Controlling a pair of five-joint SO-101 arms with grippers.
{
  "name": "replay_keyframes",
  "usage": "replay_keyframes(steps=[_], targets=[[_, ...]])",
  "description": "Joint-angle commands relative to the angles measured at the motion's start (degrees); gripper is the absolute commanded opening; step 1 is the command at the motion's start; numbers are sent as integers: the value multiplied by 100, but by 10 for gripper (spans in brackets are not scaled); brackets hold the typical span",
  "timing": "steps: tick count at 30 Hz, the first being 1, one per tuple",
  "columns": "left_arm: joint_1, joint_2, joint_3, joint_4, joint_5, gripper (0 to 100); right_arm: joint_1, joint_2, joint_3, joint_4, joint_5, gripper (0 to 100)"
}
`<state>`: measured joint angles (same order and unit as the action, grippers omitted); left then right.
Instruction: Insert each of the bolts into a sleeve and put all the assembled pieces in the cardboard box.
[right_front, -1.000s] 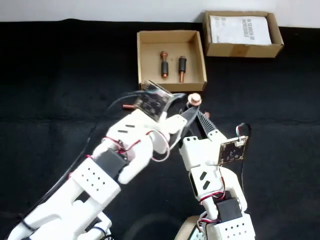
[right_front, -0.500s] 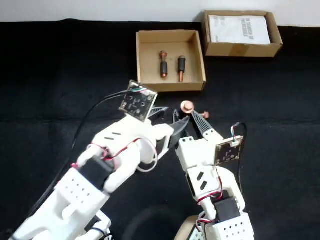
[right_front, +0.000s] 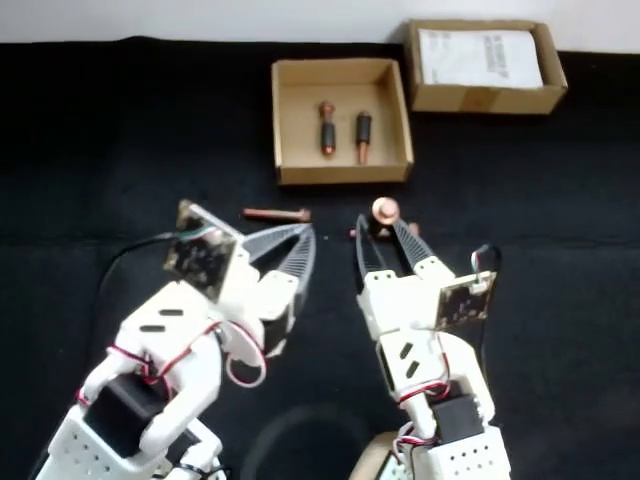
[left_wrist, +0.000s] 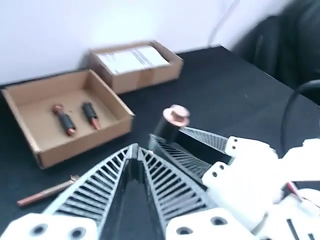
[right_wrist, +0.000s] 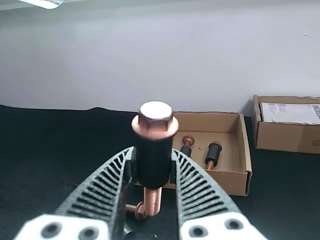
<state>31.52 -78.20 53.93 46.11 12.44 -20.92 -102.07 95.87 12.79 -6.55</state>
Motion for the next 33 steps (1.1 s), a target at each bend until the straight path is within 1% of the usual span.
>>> replay_keyframes(steps=[1, 4, 7, 13, 16, 19, 24, 27, 33], targets=[[-532, -382, 295, 26, 18, 9, 154, -40, 593, 163, 35, 7], [-1253, -673, 857, 9, 18, 9, 215, -40, 84, 910, -18, 7], [-1877, -963, 1446, -35, 18, 9, 233, -31, -435, 1481, -290, 6], [-2914, -1789, 2818, -862, 26, 9, 198, 13, -1209, 2044, -431, 6], [-3275, -2299, 3477, -1196, 26, 9, 198, 435, -1631, 2281, -440, 6], [-3547, -2615, 3934, -1301, 26, 9, 207, 1218, -2325, 2396, -738, 6], [-3908, -2554, 4119, -1292, 44, 9, 198, 2941, -3741, 2413, -1134, 6], [-4066, -2554, 4321, -1284, 53, 9, 198, 4101, -4585, 2413, -1160, 6], [-4312, -2519, 4321, -1134, 62, 9, 215, 6343, -6413, 2422, -1160, 6]])
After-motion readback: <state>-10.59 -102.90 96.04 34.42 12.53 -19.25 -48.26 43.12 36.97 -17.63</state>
